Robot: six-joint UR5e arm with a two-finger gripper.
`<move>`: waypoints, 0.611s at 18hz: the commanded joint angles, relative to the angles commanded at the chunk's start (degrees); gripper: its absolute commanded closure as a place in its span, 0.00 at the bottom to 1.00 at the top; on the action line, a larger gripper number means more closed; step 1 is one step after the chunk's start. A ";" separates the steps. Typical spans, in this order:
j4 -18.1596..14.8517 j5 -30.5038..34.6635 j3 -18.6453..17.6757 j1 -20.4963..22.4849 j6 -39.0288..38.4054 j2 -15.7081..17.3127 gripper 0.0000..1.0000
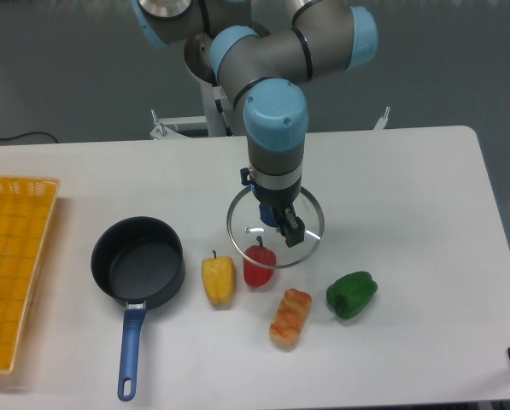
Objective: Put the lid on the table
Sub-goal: 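Carry the clear glass lid with the gripper past the green pepper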
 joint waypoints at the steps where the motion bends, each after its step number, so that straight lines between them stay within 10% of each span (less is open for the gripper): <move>1: 0.00 0.09 -0.26 0.00 0.35 -0.09 0.47; 11: -0.09 0.26 -0.53 3.42 5.79 -0.18 0.47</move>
